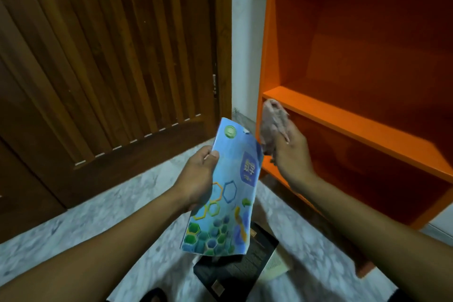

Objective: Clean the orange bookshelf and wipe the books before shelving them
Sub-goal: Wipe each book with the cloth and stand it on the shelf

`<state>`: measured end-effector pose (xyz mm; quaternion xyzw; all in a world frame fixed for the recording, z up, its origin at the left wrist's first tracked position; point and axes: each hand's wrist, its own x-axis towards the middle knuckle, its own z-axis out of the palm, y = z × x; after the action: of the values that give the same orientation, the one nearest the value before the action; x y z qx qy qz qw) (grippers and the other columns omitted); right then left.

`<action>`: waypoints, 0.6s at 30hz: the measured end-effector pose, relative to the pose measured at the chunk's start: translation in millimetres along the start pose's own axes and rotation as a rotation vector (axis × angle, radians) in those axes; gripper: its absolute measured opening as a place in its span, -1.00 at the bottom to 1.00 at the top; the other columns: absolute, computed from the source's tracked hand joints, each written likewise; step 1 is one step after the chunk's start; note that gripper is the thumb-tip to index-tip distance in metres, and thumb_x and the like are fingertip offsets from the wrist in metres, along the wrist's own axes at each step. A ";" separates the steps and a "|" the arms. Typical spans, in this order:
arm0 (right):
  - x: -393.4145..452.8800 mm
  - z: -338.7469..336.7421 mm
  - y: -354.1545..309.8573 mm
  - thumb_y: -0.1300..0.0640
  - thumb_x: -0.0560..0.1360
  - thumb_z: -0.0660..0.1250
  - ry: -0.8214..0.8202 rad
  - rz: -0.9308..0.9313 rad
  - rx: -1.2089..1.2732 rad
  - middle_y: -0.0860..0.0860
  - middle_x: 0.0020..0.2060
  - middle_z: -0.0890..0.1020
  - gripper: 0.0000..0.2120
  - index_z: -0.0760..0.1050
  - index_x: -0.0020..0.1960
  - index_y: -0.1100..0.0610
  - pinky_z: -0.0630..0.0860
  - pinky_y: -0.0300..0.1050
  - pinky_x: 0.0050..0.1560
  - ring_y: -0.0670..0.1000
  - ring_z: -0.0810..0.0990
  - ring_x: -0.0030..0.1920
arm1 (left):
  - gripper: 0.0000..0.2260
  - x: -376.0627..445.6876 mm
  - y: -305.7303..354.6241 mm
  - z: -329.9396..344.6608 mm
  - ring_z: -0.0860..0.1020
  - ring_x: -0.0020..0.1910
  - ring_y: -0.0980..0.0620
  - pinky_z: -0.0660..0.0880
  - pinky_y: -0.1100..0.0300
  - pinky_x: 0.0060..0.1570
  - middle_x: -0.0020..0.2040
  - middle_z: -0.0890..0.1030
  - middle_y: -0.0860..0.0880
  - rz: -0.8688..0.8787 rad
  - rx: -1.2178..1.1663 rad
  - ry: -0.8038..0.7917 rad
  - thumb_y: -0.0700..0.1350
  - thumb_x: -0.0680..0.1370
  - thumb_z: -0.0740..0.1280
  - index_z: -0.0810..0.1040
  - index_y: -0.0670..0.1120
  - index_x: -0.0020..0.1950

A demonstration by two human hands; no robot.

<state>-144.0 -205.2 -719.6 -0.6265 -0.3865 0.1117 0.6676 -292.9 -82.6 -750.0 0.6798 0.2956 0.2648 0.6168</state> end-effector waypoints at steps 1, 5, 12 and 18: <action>0.9 6.1 1.4 0.07 0.69 0.10 -0.057 -0.070 -0.091 -0.30 0.26 0.53 -0.63 0.35 0.33 -0.38 0.52 -0.10 0.23 -0.24 0.50 0.28 | -0.78 -0.6 -1.4 7.6 0.69 -0.06 -0.16 0.62 -0.06 -0.01 -0.02 0.71 -0.14 -0.003 -0.010 -0.031 -0.07 0.70 0.13 0.56 -0.07 0.10; -13.3 31.3 37.7 -0.09 0.62 0.04 -0.208 -0.233 -0.462 -0.16 0.58 0.03 -0.57 0.15 0.48 -0.25 -0.14 0.08 0.59 -0.08 -0.16 0.59 | -0.76 4.0 0.1 28.6 0.63 0.14 -0.23 0.51 -0.21 0.24 0.11 0.68 -0.19 -0.093 -0.221 -0.033 -0.13 0.70 0.14 0.61 -0.08 0.11; -49.4 33.6 46.3 0.16 0.65 0.23 -0.576 -0.344 -0.434 -0.09 0.59 0.07 -0.57 0.33 0.50 -0.05 -0.15 -0.21 0.56 -0.15 -0.11 0.59 | -0.69 26.5 4.1 -2.6 0.62 0.10 -0.27 0.54 -0.24 0.08 0.22 0.60 -0.30 -0.401 -0.658 0.179 -0.03 0.70 0.11 0.48 -0.15 0.33; -75.7 28.1 52.8 0.24 0.61 0.18 -0.828 -0.417 -0.372 -0.11 0.44 0.42 -0.69 0.51 0.29 0.03 0.09 -0.10 0.55 -0.03 0.05 0.58 | -0.77 26.1 4.3 -30.4 0.65 -0.05 -0.23 0.59 -0.13 -0.18 0.03 0.67 -0.18 -0.348 -0.667 0.321 -0.03 0.69 0.13 0.52 -0.08 0.20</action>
<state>-196.0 -222.1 -799.1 -0.5474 -0.7497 0.1443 0.3429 -296.7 -43.1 -742.8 0.3324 0.3964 0.3406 0.7851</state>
